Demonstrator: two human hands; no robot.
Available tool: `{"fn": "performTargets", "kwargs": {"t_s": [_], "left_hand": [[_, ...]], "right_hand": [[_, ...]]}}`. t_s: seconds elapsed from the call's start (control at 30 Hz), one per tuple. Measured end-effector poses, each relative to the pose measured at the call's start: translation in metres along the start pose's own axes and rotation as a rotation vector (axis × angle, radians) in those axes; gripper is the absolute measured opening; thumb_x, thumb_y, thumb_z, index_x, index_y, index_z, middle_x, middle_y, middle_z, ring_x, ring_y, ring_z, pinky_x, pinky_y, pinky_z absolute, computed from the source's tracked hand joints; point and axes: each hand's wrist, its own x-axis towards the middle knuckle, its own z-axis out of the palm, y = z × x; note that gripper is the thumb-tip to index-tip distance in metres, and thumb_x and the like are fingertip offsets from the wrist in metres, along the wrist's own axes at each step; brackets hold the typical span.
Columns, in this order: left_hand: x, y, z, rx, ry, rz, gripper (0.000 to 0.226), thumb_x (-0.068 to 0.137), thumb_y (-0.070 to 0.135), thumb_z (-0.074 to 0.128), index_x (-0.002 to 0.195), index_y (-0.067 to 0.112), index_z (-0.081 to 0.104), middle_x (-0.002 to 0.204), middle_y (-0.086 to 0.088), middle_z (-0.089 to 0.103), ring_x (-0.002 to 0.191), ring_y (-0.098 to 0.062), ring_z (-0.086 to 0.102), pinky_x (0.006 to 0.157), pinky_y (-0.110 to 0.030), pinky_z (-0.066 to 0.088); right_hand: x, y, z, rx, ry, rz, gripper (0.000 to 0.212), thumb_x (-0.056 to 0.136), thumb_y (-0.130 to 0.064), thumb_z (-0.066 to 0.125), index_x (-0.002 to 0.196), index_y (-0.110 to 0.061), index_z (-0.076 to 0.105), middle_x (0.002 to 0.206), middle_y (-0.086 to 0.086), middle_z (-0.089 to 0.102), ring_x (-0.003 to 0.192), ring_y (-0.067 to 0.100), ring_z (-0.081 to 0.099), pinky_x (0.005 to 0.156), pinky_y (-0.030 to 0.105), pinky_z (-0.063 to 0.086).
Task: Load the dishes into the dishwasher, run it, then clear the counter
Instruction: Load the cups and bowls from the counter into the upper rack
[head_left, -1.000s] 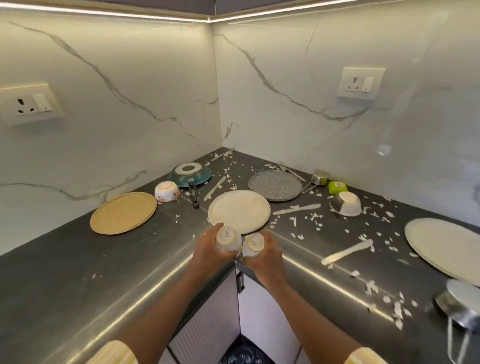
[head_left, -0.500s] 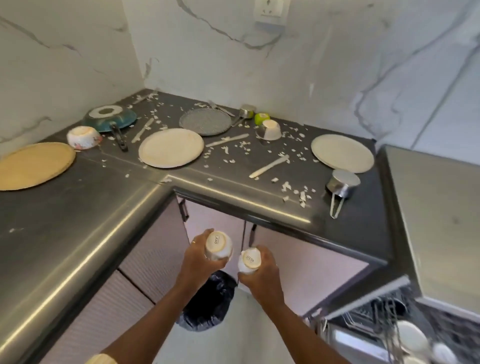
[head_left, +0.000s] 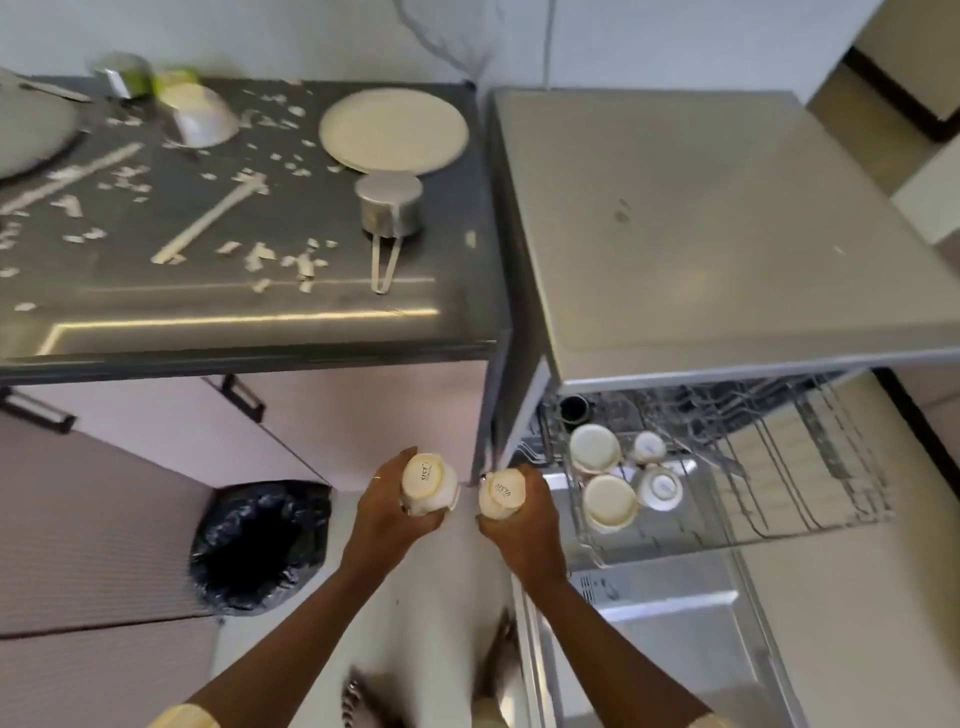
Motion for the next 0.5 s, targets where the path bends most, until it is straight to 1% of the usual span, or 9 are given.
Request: {"fn": "performTargets", "kwargs": {"t_s": [0.07, 0.13, 0.17, 0.27, 0.33, 0.4, 0.47, 0.5], "left_hand": [[0.005, 0.01, 0.034, 0.032, -0.09, 0.04, 0.08, 0.058, 0.012, 0.087, 0.129, 0.008, 0.049, 0.123, -0.008, 0.056, 0.11, -0.021, 0.053, 0.09, -0.025, 0.043], [0.012, 0.022, 0.066, 0.035, -0.171, 0.07, 0.078, 0.059, 0.014, 0.086, 0.128, 0.011, 0.049, 0.118, 0.0, 0.055, 0.105, -0.013, 0.05, 0.085, -0.013, 0.037], [0.016, 0.029, 0.081, 0.025, -0.21, 0.086, 0.077, 0.06, 0.016, 0.086, 0.128, 0.014, 0.049, 0.116, 0.004, 0.053, 0.104, -0.011, 0.049, 0.083, -0.011, 0.036], [0.035, 0.05, 0.122, 0.012, -0.311, 0.176, 0.074, 0.063, 0.019, 0.084, 0.127, 0.017, 0.049, 0.117, 0.006, 0.053, 0.107, -0.011, 0.05, 0.087, -0.02, 0.035], [0.054, 0.066, 0.148, 0.051, -0.365, 0.259, 0.077, 0.062, 0.019, 0.085, 0.129, 0.015, 0.048, 0.121, 0.0, 0.055, 0.108, -0.012, 0.05, 0.089, -0.025, 0.039], [0.075, 0.081, 0.165, 0.121, -0.42, 0.332, 0.08, 0.062, 0.018, 0.085, 0.132, 0.014, 0.045, 0.125, -0.007, 0.055, 0.109, -0.017, 0.052, 0.091, -0.028, 0.043], [0.098, 0.092, 0.188, 0.167, -0.478, 0.397, 0.082, 0.062, 0.015, 0.085, 0.133, 0.013, 0.044, 0.126, -0.009, 0.055, 0.111, -0.021, 0.053, 0.092, -0.028, 0.042], [0.109, 0.097, 0.198, 0.189, -0.49, 0.426, 0.083, 0.061, 0.015, 0.085, 0.133, 0.013, 0.044, 0.127, -0.009, 0.055, 0.112, -0.022, 0.053, 0.093, -0.028, 0.042]], "right_hand": [[0.009, 0.022, -0.026, 0.002, 0.055, 0.037, 0.066, 0.057, -0.006, 0.081, 0.115, -0.011, 0.05, 0.105, 0.006, 0.056, 0.097, 0.023, 0.054, 0.08, 0.024, 0.042], [0.018, 0.041, -0.05, 0.006, 0.118, 0.082, 0.068, 0.058, -0.006, 0.082, 0.118, -0.008, 0.048, 0.109, 0.01, 0.056, 0.1, 0.025, 0.053, 0.084, 0.03, 0.044], [0.023, 0.05, -0.061, 0.01, 0.154, 0.1, 0.068, 0.059, -0.006, 0.082, 0.119, -0.006, 0.048, 0.111, 0.012, 0.056, 0.102, 0.026, 0.053, 0.085, 0.032, 0.045], [0.043, 0.074, -0.091, 0.034, 0.26, 0.15, 0.066, 0.06, -0.009, 0.083, 0.116, -0.005, 0.049, 0.107, 0.011, 0.058, 0.098, 0.028, 0.056, 0.08, 0.029, 0.045], [0.062, 0.089, -0.112, 0.076, 0.306, 0.198, 0.07, 0.059, -0.011, 0.084, 0.12, -0.01, 0.048, 0.107, 0.006, 0.058, 0.098, 0.025, 0.056, 0.08, 0.029, 0.045], [0.079, 0.098, -0.128, 0.099, 0.334, 0.21, 0.073, 0.059, -0.013, 0.084, 0.122, -0.012, 0.045, 0.11, 0.007, 0.058, 0.1, 0.025, 0.056, 0.084, 0.038, 0.05], [0.099, 0.111, -0.141, 0.043, 0.383, 0.181, 0.073, 0.059, -0.015, 0.085, 0.121, -0.01, 0.046, 0.111, 0.01, 0.059, 0.102, 0.03, 0.055, 0.084, 0.049, 0.05], [0.109, 0.117, -0.145, 0.009, 0.401, 0.159, 0.072, 0.059, -0.015, 0.085, 0.12, -0.008, 0.047, 0.11, 0.01, 0.059, 0.102, 0.032, 0.054, 0.083, 0.051, 0.049]]}}
